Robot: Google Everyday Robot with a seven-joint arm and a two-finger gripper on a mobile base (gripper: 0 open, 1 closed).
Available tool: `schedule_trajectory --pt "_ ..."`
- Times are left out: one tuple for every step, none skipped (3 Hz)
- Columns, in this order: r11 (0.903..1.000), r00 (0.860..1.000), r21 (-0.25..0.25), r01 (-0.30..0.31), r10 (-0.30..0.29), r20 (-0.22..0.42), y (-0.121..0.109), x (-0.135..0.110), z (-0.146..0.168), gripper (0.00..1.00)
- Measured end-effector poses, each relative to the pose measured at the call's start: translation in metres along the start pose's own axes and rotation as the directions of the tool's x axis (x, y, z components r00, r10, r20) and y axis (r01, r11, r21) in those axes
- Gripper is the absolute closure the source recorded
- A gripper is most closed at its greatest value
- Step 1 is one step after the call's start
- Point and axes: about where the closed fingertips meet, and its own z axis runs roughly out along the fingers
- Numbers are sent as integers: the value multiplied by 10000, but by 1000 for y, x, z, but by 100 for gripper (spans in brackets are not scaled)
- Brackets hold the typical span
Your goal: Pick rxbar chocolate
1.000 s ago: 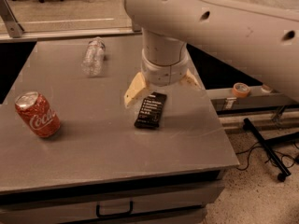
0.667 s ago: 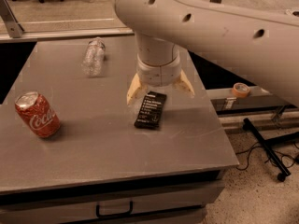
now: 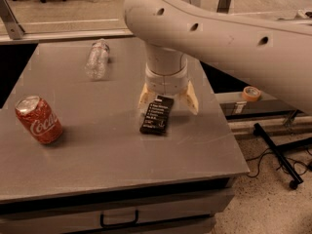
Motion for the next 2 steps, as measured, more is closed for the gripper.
schedule_trajectory --pt "9992 9994 -254 -316 319 133 3 0 11 27" --pt "9988 9995 -383 -290 295 125 7 3 17 32"
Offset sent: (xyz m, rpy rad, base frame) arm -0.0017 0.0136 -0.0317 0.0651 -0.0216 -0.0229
